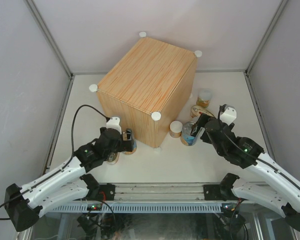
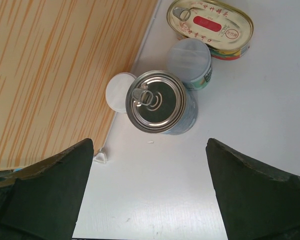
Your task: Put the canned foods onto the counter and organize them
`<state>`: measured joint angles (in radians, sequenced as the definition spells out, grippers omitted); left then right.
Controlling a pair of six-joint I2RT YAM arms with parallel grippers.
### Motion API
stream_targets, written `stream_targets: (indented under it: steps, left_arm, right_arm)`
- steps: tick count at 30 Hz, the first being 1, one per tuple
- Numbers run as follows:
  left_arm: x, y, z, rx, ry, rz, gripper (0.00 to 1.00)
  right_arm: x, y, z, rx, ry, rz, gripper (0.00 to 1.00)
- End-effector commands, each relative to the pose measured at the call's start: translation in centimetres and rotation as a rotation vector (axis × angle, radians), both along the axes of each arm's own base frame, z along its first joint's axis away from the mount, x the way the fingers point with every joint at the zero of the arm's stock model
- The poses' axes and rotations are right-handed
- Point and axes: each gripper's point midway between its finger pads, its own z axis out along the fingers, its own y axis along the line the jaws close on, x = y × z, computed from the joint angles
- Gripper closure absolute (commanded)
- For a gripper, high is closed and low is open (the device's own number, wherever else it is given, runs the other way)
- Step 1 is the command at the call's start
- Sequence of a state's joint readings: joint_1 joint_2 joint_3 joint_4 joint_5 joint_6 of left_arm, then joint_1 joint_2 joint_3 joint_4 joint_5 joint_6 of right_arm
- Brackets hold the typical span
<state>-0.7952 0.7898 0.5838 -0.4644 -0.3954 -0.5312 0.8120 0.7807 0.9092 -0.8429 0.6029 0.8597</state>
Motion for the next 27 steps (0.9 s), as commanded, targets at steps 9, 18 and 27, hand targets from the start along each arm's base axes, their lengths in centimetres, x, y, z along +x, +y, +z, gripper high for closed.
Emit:
stream_targets:
  steps: [9, 18, 27]
  left_arm:
    - [1.7, 0.1, -0.8, 0.098, -0.024, 0.05, 0.0]
    - [2.4, 0.0, -1.7, 0.119, -0.039, 0.072, 0.0]
    - [3.1, -0.4, -2.7, 0.145, -0.031, 0.081, 0.0]
  right_arm:
    - [0.2, 0.4, 0.4, 0.057, -0.036, 0.015, 0.06]
    - [0.4, -0.4, 0.4, 0.055, -0.042, 0.003, 0.06]
    - [0.7, -0.5, 0.1, 0.057, -0.035, 0.007, 0.06]
